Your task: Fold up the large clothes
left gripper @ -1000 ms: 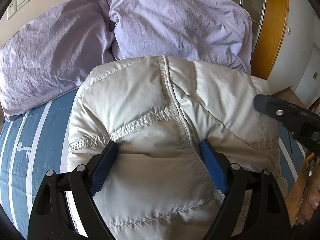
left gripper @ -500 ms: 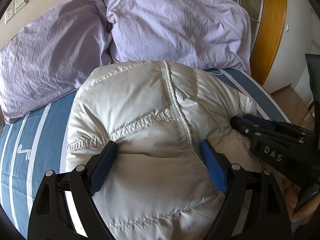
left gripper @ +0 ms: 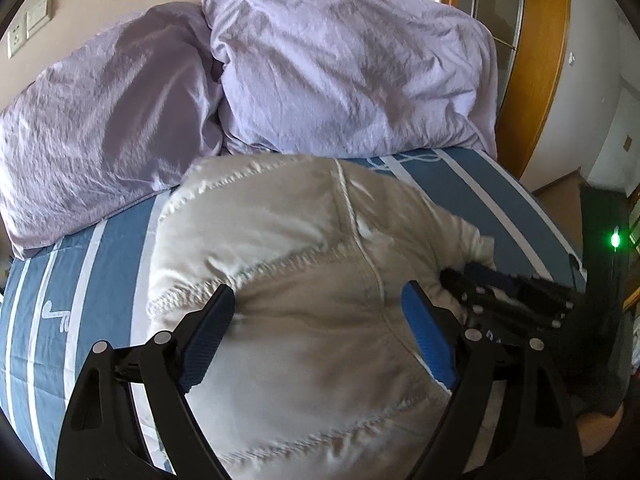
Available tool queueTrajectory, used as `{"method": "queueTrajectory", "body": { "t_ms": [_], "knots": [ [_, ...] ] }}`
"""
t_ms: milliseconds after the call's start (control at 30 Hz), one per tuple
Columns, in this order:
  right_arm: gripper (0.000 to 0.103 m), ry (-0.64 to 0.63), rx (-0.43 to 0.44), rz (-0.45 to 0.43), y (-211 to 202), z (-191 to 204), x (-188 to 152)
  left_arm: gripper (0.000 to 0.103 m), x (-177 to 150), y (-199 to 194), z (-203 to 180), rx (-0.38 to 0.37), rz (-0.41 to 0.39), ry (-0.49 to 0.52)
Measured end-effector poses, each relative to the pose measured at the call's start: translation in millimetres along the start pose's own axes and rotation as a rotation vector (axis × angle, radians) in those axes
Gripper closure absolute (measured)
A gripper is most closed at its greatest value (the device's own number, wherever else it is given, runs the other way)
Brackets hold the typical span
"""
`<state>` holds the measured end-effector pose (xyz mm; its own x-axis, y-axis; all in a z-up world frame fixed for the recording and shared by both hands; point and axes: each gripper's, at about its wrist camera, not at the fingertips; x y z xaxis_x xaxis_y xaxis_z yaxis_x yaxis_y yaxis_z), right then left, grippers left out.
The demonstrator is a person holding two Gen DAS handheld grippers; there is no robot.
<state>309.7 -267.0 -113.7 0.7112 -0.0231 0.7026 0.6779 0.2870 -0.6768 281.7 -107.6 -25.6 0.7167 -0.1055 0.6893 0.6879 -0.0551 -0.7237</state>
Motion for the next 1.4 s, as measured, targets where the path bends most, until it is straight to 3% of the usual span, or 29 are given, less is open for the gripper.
{"method": "queueTrajectory", "body": {
  "t_ms": [300, 400, 533, 1400],
  "knots": [
    [0.073, 0.001, 0.003, -0.003, 0, 0, 0, 0.017, 26, 10, 24, 0.071, -0.016, -0.039],
    [0.073, 0.004, 0.006, -0.006, 0, 0, -1, 0.016, 21, 28, 29, 0.088, 0.035, -0.047],
    [0.073, 0.005, 0.002, -0.012, 0, 2, -1, 0.015, 13, 35, 26, 0.123, 0.019, -0.032],
    [0.073, -0.018, -0.042, -0.104, 4, 8, -13, 0.010, -5, 53, 30, 0.131, -0.047, -0.046]
  ]
}}
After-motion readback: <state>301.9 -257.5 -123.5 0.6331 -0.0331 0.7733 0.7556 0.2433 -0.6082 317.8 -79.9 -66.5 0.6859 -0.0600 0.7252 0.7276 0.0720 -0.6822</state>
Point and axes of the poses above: each gripper's, at about its wrist camera, not at the fingertips, and y roughly the way its jaws point, z to its left, x to its top, and after that the axes turned 3 degrees about y, right-handed
